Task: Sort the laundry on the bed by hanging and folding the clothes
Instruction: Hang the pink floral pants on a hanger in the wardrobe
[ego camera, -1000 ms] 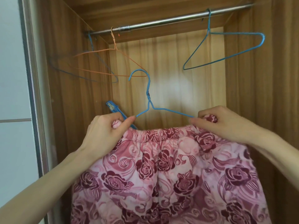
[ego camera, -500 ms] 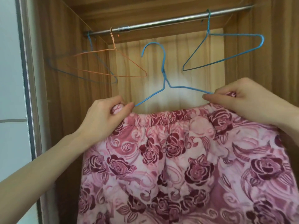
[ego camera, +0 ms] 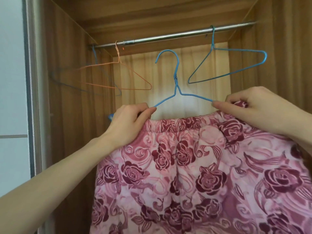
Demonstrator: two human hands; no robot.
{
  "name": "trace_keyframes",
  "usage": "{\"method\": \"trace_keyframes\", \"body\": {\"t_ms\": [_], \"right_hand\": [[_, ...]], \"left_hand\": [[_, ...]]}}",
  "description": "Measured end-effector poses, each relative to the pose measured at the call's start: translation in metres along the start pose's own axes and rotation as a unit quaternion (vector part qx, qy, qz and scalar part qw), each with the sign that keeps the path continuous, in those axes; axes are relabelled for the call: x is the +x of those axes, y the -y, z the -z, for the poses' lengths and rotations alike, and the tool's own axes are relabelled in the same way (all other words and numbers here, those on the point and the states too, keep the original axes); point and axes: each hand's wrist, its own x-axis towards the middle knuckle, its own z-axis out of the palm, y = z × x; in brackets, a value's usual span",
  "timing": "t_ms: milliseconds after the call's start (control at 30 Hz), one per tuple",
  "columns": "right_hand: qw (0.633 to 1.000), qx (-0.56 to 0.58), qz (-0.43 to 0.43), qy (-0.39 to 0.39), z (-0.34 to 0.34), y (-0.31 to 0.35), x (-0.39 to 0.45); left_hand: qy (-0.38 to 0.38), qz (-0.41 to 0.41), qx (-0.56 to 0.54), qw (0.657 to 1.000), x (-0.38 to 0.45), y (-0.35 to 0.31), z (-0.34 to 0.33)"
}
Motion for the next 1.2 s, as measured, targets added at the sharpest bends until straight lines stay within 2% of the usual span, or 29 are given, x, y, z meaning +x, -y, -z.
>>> {"method": "trace_keyframes", "body": {"t_ms": [167,300,400,500,600,667,767,900,1000,1100,1200], "right_hand": [[0.997,-0.069,0.046,0.01,0.024,0.016,0.025],[0.988,-0.132,0.059,-0.062,0.047,0.022,0.054],[0.977,-0.186,0.052,-0.088,0.057,0.03,0.076],[0.967,-0.229,0.035,-0.104,0.058,0.034,0.103],[0.953,-0.273,0.022,-0.129,0.053,0.032,0.13],[0.944,-0.295,-0.001,-0.145,0.05,0.034,0.144],[0.927,-0.333,-0.027,-0.172,0.041,0.038,0.162],[0.912,-0.37,-0.054,-0.172,0.03,0.043,0.187],[0.907,-0.375,-0.092,-0.169,0.023,0.045,0.209],[0.902,-0.387,-0.105,-0.159,0.013,0.048,0.234],[0.901,-0.388,-0.104,-0.162,0.003,0.055,0.258]], "left_hand": [[-0.027,-0.013,0.046,0.998,0.031,0.007,0.009],[-0.015,-0.056,0.042,0.997,0.074,0.015,0.022],[-0.003,-0.046,0.055,0.997,0.11,0.022,0.024],[-0.022,-0.016,0.111,0.993,0.135,0.031,0.022],[-0.075,0.044,0.22,0.972,0.152,0.039,0.017],[-0.086,0.097,0.233,0.964,0.164,0.041,0.011],[-0.072,0.155,0.186,0.968,0.184,0.05,0.0],[-0.041,0.177,0.042,0.982,0.201,0.064,-0.013],[0.035,0.176,-0.044,0.983,0.204,0.071,-0.026],[0.124,0.192,-0.11,0.967,0.205,0.079,-0.039],[0.134,0.205,-0.128,0.961,0.207,0.09,-0.044]]}}
